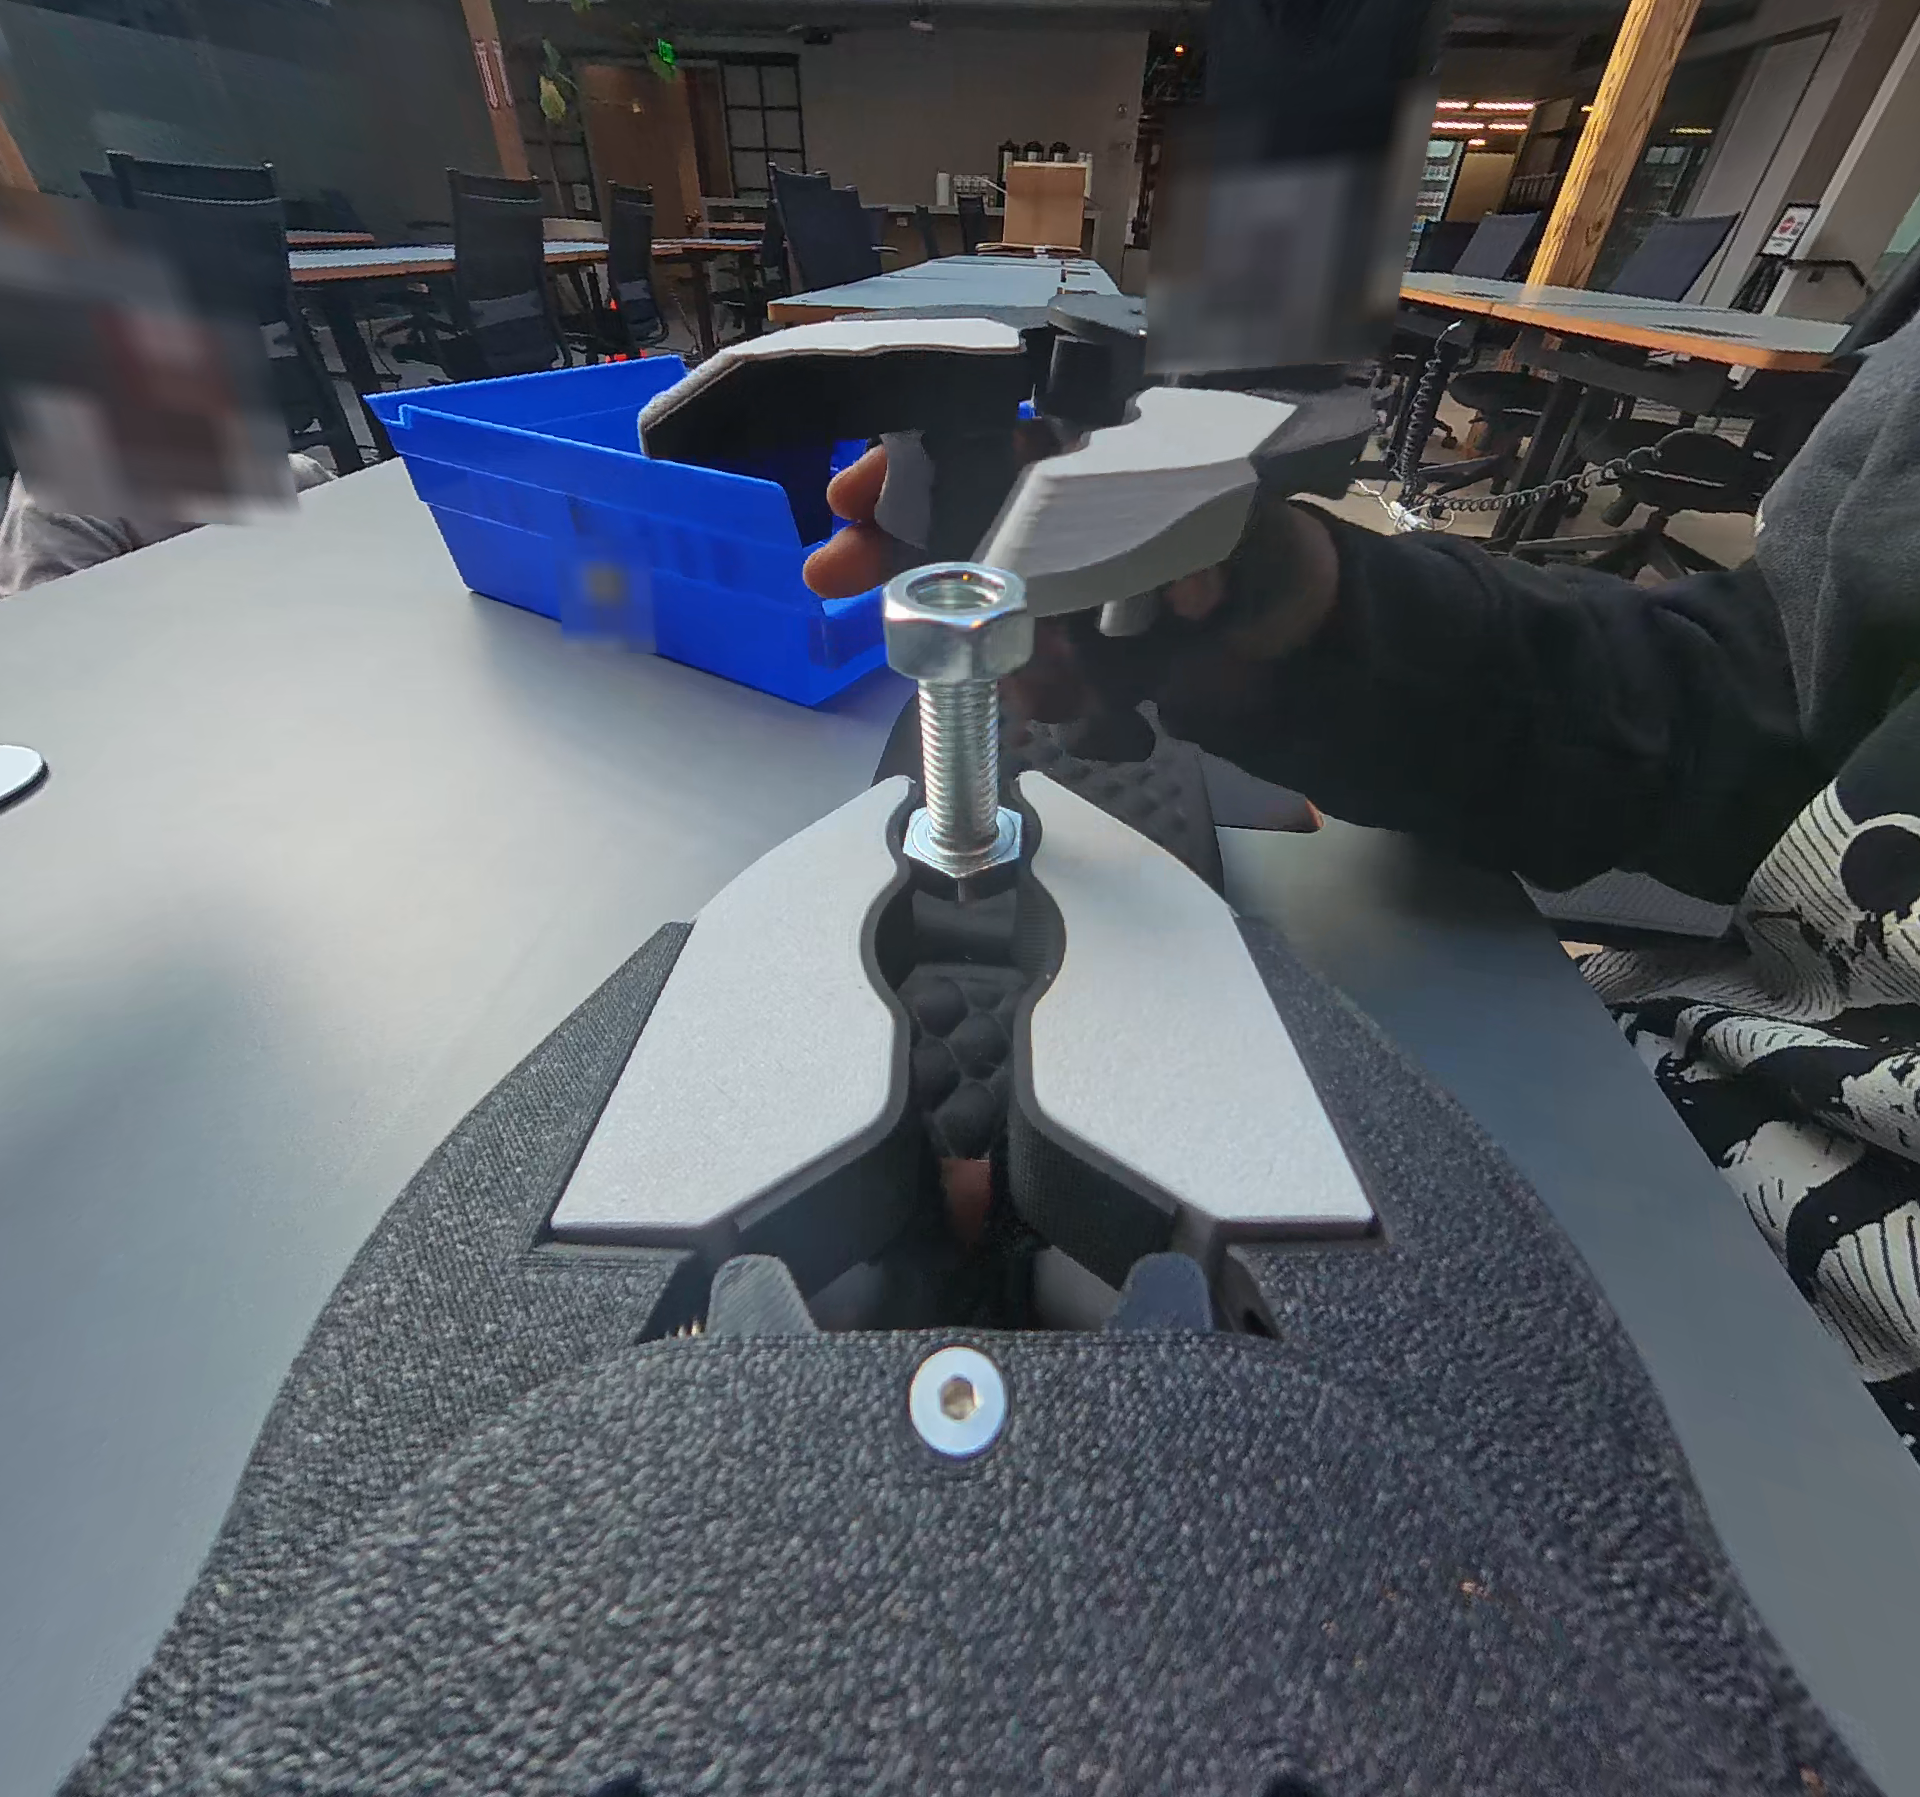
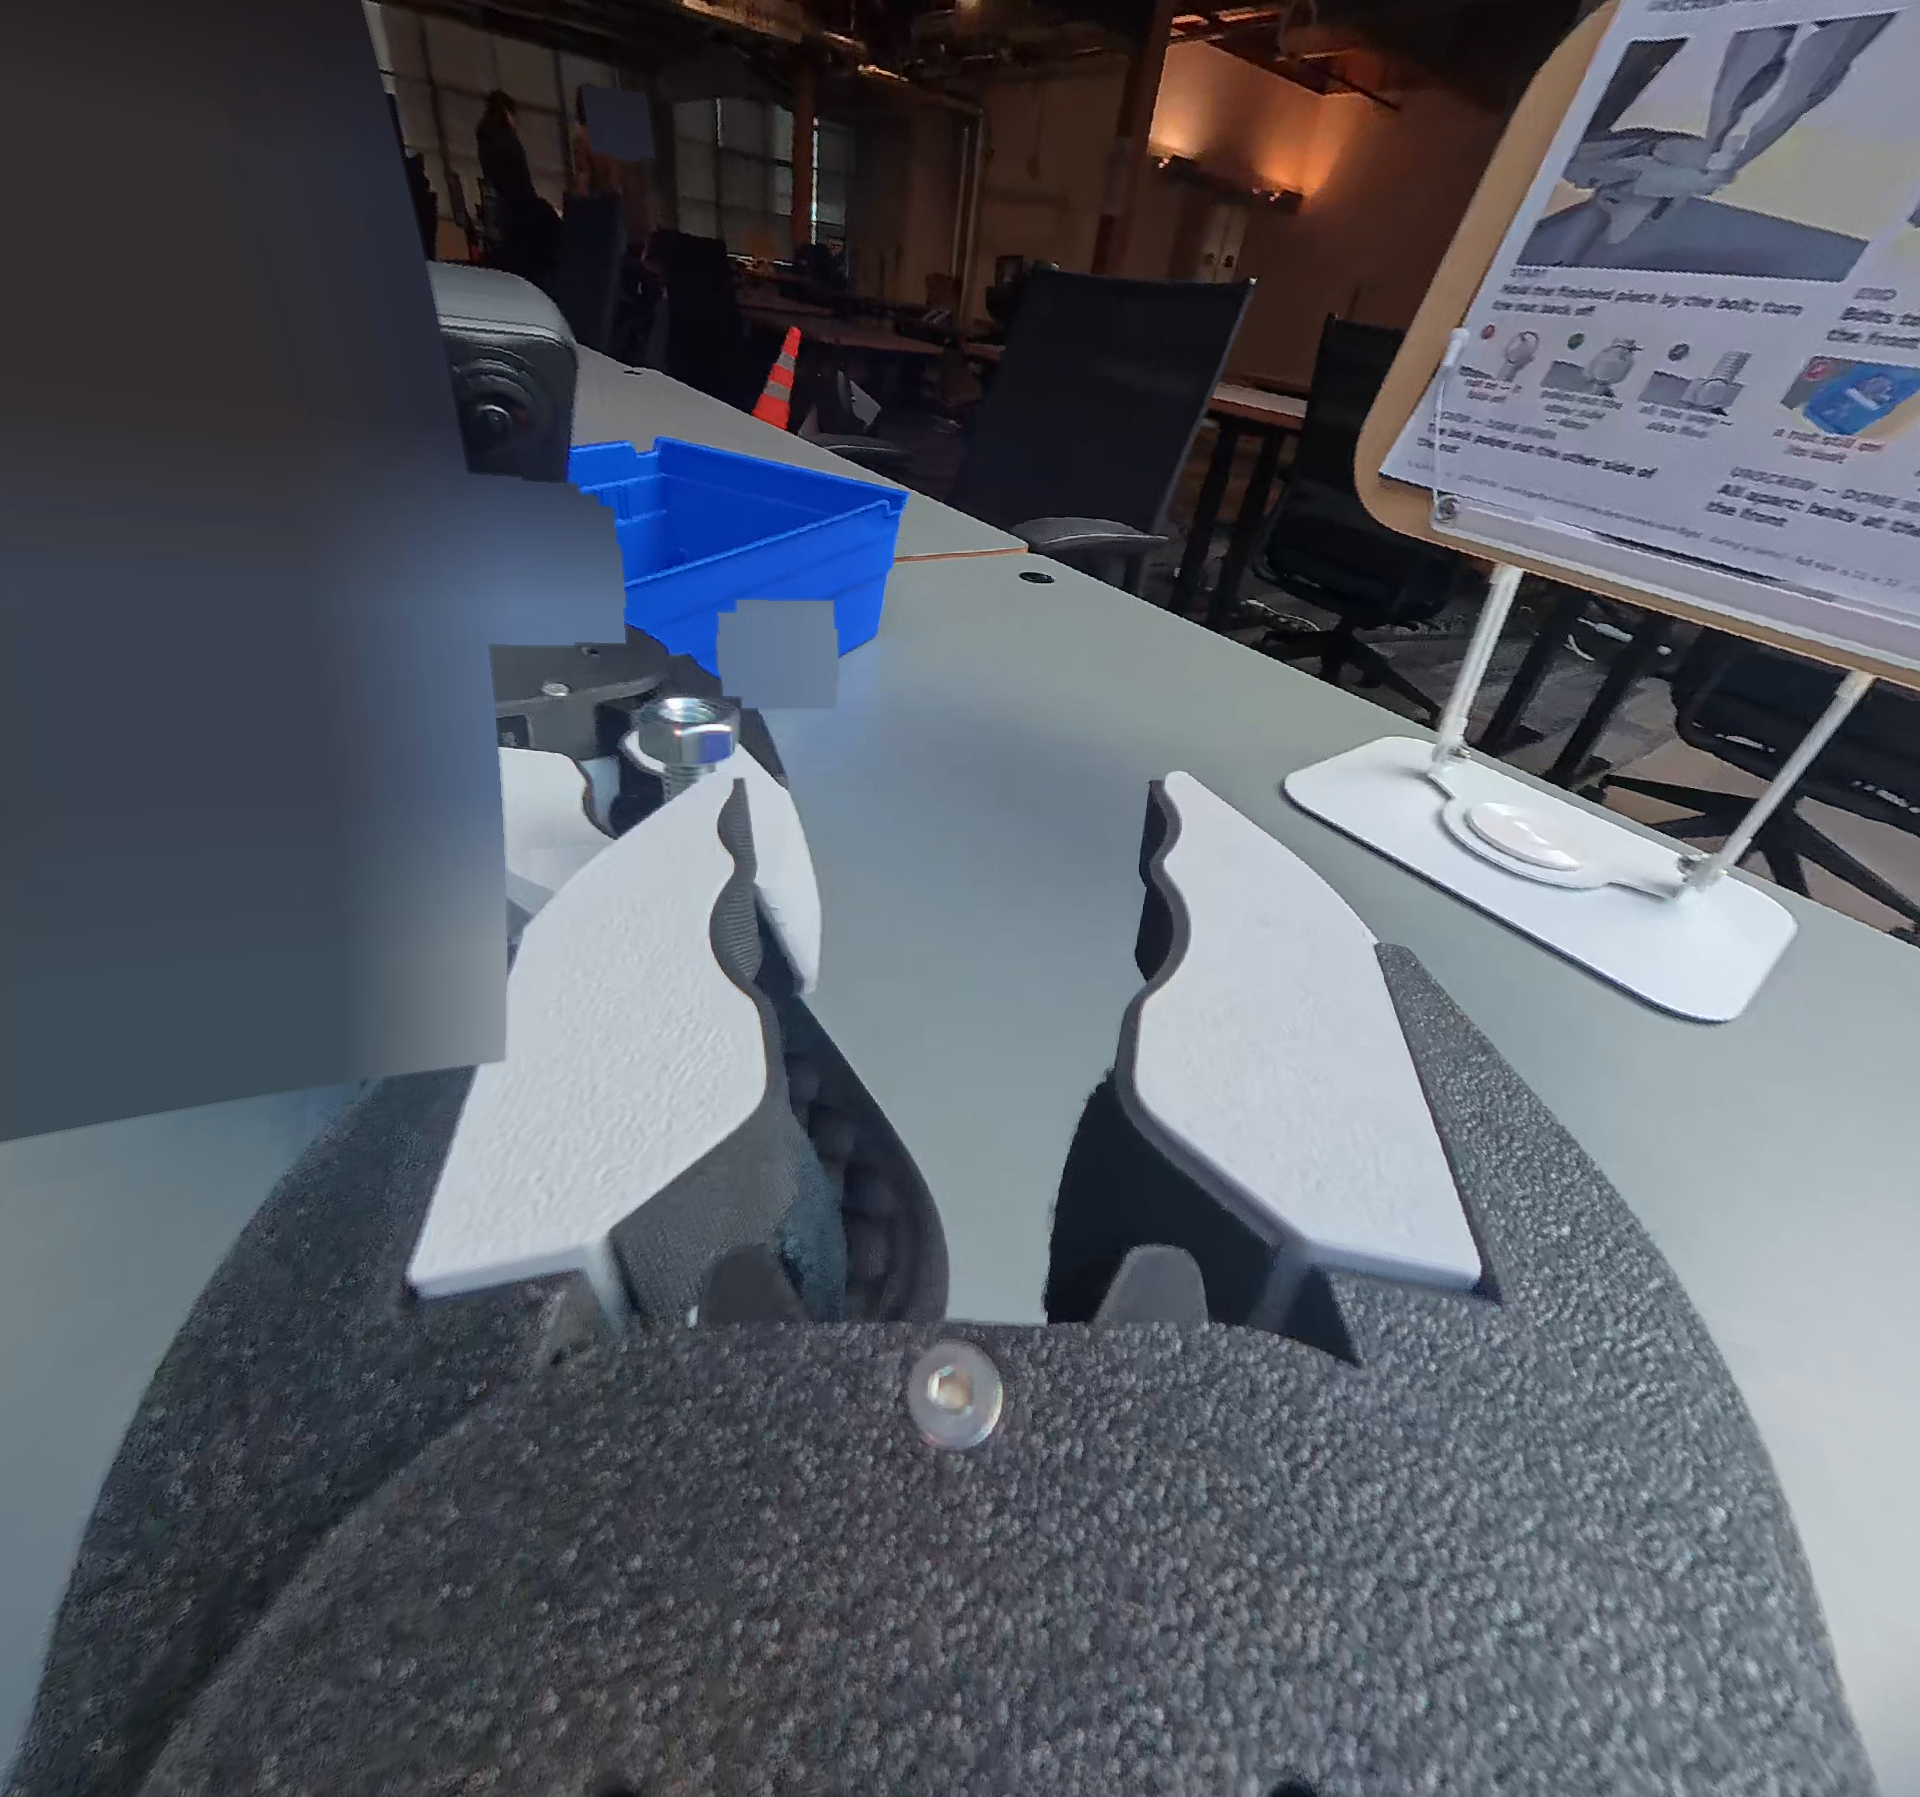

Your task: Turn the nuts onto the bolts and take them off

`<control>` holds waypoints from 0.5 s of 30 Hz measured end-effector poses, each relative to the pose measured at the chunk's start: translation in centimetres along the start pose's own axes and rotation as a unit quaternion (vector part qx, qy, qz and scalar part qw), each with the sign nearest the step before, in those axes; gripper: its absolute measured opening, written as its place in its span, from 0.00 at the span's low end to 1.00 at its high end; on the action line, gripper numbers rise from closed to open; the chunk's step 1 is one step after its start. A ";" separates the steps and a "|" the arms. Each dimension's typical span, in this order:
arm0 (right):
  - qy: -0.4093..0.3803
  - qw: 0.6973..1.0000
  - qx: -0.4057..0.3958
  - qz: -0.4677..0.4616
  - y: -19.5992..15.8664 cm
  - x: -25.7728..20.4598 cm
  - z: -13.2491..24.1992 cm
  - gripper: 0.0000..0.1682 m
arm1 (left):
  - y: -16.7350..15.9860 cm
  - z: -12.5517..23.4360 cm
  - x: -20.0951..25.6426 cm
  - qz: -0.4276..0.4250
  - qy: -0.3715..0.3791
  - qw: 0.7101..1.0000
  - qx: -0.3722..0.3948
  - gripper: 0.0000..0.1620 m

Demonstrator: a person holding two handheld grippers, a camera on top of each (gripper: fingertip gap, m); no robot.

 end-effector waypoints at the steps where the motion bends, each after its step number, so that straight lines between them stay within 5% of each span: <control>1: -0.007 1.000 -0.002 0.001 -0.1 0.4 0.3 0.42 | 0.0 0.0 0.0 0.000 0.001 1.000 -0.001 0.09; 15: 0.044 0.998 -0.002 0.035 0.2 -2.8 -3.4 0.46 | 0.0 0.0 0.1 -0.003 0.000 1.000 -0.002 0.09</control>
Point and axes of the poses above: each gripper's, where its closed fingertips meet, z back along the fingers, y out of its top, x = y × z across the jaws, the point moved 6 cm from there along z, back along the fingers, and after that the axes turned 7 degrees about -z, right-handed, at the moved point
